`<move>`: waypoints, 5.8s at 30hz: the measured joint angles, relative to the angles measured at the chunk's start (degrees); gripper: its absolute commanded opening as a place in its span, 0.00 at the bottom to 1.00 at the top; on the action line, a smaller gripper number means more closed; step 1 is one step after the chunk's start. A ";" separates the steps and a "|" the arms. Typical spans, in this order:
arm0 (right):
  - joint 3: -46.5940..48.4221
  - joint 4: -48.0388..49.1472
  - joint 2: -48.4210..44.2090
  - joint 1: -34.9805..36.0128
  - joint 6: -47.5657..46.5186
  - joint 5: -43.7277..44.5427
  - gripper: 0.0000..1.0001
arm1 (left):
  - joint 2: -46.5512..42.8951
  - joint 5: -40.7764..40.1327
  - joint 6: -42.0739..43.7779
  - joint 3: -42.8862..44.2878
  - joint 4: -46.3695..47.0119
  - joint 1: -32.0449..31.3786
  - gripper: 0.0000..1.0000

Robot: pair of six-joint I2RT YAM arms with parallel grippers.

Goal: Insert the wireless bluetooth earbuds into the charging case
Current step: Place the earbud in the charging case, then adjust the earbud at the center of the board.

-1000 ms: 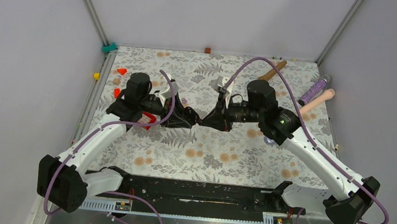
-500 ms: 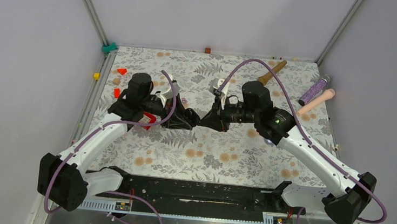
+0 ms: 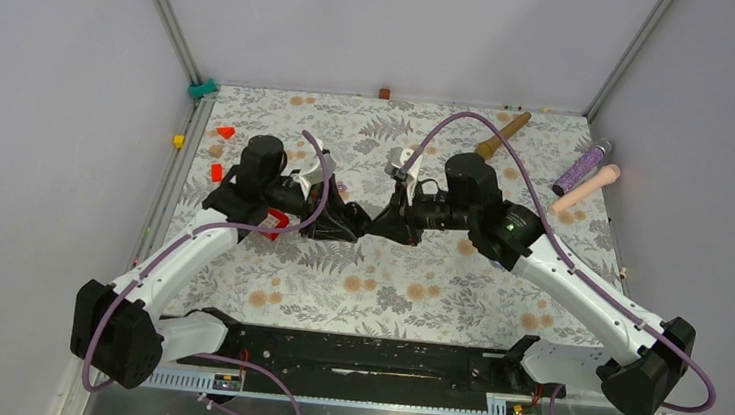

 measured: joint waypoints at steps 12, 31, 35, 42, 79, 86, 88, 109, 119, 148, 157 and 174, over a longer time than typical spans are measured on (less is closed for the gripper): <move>-0.13 0.00 0.00 0.50 -0.98 0.46 0.19 | 0.13 0.09 0.00 0.00 0.02 -0.11 0.00; -0.81 0.42 0.09 1.68 -2.82 3.50 0.19 | 0.37 0.26 0.02 -0.33 0.02 -0.15 0.00; -0.81 0.44 0.20 2.10 -3.19 4.00 0.19 | 0.37 0.24 0.02 -0.35 -0.02 -0.15 0.00; -0.81 0.44 0.50 2.64 -3.45 4.57 0.19 | 0.37 0.24 0.02 -0.61 -0.04 -0.15 0.00; -0.72 1.20 1.57 3.56 -1.22 7.10 0.26 | 0.68 -0.13 0.04 -0.63 0.00 -0.26 0.00; 0.00 1.20 2.03 3.69 0.37 7.82 0.35 | 0.68 -0.31 0.04 -0.63 -0.02 -0.26 0.00; 0.09 1.18 2.03 3.72 0.44 7.63 0.36 | 0.68 -0.35 0.04 -0.63 -0.04 -0.26 0.00; 4.92 -5.33 -2.21 3.17 -3.17 6.49 0.88 | 0.44 -0.48 7.10 0.20 -7.76 -0.31 0.00; 8.09 -5.64 1.03 -0.33 -2.56 17.05 0.99 | -3.34 -0.44 13.53 3.08 -15.80 4.96 0.00; 55.95 -16.96 68.52 -0.22 20.94 7.04 0.72 | -13.27 1.38 36.41 11.63 -41.33 21.00 0.00; 66.84 -24.15 75.84 4.46 20.98 14.25 0.65 | -13.20 2.14 36.76 11.61 -41.38 21.70 0.00; 74.40 -27.30 81.85 6.51 17.66 25.51 0.58 | -13.14 5.81 36.74 11.63 -42.05 23.08 0.00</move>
